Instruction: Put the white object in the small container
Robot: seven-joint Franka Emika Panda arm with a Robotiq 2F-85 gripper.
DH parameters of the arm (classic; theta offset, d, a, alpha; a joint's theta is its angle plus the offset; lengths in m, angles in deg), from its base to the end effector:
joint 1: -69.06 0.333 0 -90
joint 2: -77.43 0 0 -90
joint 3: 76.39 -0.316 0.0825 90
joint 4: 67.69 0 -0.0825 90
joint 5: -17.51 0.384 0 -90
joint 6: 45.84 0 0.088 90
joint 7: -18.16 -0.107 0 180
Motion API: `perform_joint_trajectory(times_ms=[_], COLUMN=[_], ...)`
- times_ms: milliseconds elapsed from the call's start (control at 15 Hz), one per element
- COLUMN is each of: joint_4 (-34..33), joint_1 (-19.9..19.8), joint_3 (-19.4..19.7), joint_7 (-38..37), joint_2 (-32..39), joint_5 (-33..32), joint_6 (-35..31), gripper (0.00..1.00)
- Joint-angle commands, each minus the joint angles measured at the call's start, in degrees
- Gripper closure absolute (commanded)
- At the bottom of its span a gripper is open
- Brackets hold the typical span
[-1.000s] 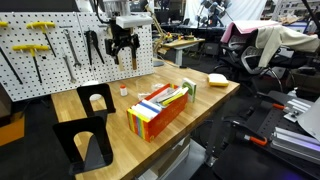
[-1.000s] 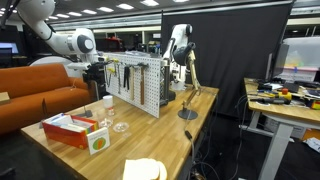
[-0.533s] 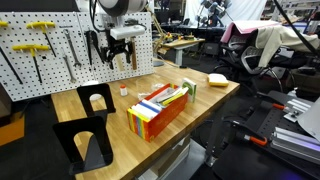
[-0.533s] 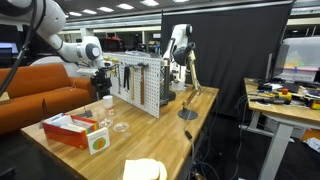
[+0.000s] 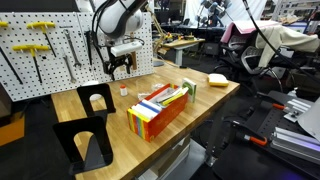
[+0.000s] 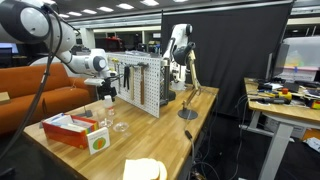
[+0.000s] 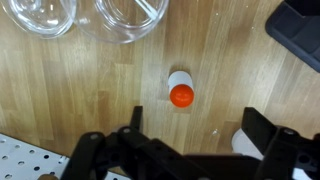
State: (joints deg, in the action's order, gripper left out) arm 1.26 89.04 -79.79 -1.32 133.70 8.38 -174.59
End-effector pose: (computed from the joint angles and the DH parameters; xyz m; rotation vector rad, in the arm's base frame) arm 0.7086 0.2874 0.1853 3.0813 0.2099 0.1360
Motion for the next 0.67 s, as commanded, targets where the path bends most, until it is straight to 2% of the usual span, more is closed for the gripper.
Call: perform_joint_trajectory(times_ms=[0,333,467,600], joint_4=[-5.2,-10.02,-12.37,-14.77], joint_1=[0.74,0.63,0.59,0.62], joint_3=[0.77,0.9,0.76,0.68], joint_7=[0.1,0.6,0.95,1.19], joint_2=[3.59,7.86,9.84,11.86], joint_5=[1.86,2.19,2.32,2.43], joint_6=[4.41,6.92,7.67,8.58], gripper=[0.0,0.0,0.09,0.08])
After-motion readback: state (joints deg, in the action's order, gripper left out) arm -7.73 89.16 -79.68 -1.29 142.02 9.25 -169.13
